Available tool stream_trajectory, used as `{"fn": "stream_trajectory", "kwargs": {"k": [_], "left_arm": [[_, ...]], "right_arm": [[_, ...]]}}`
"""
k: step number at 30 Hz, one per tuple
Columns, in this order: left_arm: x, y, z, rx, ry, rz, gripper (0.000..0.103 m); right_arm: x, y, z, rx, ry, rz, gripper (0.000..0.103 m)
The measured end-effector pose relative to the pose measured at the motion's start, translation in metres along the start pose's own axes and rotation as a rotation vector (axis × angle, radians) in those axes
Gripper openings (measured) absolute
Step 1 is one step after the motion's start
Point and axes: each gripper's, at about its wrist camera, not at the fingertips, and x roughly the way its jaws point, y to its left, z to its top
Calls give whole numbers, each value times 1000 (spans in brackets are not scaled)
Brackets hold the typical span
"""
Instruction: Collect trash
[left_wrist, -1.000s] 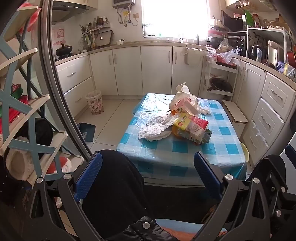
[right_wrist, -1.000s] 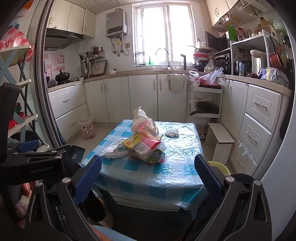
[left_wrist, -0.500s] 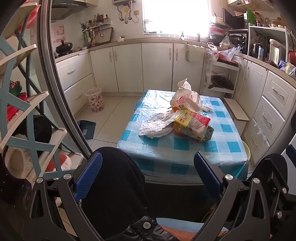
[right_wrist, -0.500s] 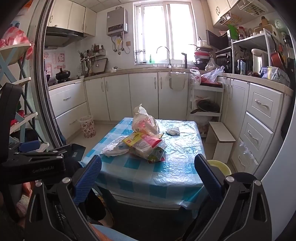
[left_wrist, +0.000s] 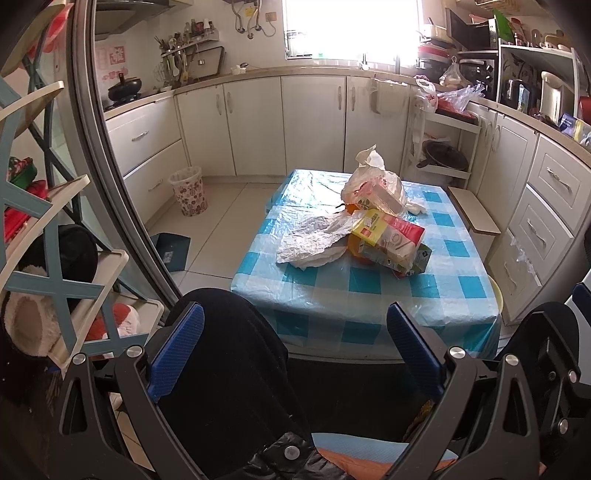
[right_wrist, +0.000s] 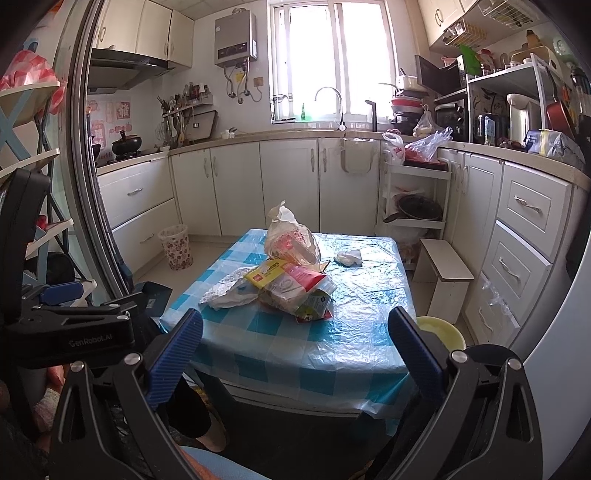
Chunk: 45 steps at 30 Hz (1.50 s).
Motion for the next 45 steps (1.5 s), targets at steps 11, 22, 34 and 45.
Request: {"fn": "stream_trajectory", "kwargs": {"k": [11,22,34,45], "left_arm": [[39,7,18,-29,5,-5,95],[109,-13,34,9,75,-20,95],[231,-51,40,267,227,-3,95],[298,-54,52,254,342,-33,10]], "right_arm": [[36,-19,10,35,22,1,96],[104,-30,27,-2,82,37,96],[217,-50,59,-26,172,85,96],[295,-53,86,-56,211,144,96]]}}
